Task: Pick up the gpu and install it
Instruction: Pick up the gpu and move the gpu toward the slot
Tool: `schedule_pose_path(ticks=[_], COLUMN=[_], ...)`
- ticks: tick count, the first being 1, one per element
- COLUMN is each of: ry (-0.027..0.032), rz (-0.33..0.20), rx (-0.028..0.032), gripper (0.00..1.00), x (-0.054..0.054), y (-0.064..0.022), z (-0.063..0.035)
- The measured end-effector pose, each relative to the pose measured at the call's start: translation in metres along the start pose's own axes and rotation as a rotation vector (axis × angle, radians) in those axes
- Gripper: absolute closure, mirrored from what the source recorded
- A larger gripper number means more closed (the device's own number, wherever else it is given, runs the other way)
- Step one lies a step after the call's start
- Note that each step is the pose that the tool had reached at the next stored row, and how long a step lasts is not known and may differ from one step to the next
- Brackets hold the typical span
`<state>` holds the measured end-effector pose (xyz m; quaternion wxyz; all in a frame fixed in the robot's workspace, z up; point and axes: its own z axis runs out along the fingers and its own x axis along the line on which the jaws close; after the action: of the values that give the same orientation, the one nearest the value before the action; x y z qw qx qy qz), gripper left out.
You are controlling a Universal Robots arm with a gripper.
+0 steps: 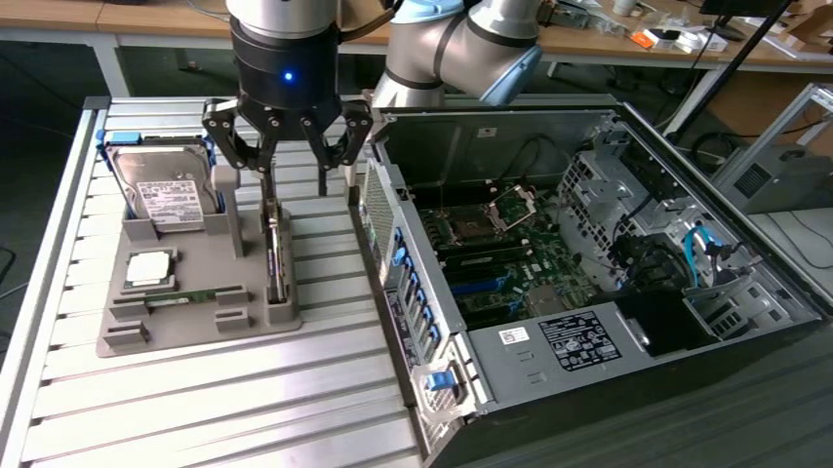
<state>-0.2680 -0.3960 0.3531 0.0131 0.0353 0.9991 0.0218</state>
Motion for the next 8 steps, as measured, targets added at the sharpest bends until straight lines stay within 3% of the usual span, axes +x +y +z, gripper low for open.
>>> schedule_pose_path(ticks=[8], ry=[0.0000], rz=[0.000], rx=[0.0000], gripper=[0.44], x=[0.0017], y=[0.0014], z=[0.0059])
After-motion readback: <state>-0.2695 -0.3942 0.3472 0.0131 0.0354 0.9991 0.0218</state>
